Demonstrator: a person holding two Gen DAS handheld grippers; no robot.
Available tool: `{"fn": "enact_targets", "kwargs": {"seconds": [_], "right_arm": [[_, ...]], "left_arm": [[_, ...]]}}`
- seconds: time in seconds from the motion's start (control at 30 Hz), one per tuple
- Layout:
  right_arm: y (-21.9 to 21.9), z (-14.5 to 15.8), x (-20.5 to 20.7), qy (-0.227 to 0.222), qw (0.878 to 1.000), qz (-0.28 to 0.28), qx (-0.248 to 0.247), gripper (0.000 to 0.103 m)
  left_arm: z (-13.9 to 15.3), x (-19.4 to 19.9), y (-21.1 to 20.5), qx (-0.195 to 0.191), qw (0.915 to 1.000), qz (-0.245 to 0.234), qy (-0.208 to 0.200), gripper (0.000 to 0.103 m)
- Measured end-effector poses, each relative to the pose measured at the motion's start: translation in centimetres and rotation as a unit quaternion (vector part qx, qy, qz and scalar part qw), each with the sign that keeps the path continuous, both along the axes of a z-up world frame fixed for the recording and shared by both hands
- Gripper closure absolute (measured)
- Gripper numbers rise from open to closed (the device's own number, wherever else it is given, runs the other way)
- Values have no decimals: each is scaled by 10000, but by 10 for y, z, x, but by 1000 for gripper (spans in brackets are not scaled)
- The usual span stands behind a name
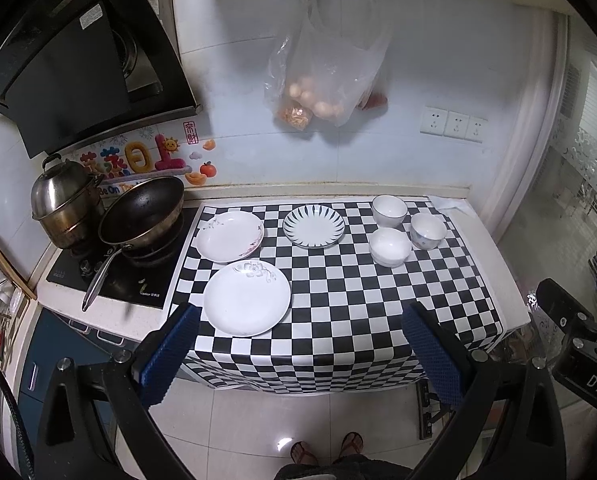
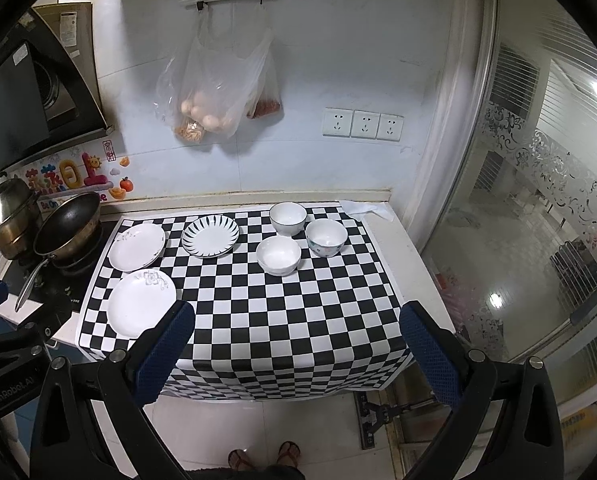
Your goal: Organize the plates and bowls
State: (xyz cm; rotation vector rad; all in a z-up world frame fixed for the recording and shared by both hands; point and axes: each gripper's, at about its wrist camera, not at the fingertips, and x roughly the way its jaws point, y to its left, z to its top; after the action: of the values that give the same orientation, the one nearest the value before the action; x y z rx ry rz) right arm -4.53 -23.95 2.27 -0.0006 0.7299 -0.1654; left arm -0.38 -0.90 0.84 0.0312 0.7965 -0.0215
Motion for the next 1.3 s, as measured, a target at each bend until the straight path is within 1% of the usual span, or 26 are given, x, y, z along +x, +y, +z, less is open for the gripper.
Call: {"fn": "enact_targets", "kwargs": {"seconds": [0.37, 1.3], "right_arm": [[-3, 2, -10, -55, 10000, -4, 17, 0], [2, 9, -10, -66, 10000, -28, 25, 0]], "left_arm": [[2, 0, 0, 6, 10000, -4, -5, 0], [8, -4, 1, -10, 10000, 26, -60, 0]]}}
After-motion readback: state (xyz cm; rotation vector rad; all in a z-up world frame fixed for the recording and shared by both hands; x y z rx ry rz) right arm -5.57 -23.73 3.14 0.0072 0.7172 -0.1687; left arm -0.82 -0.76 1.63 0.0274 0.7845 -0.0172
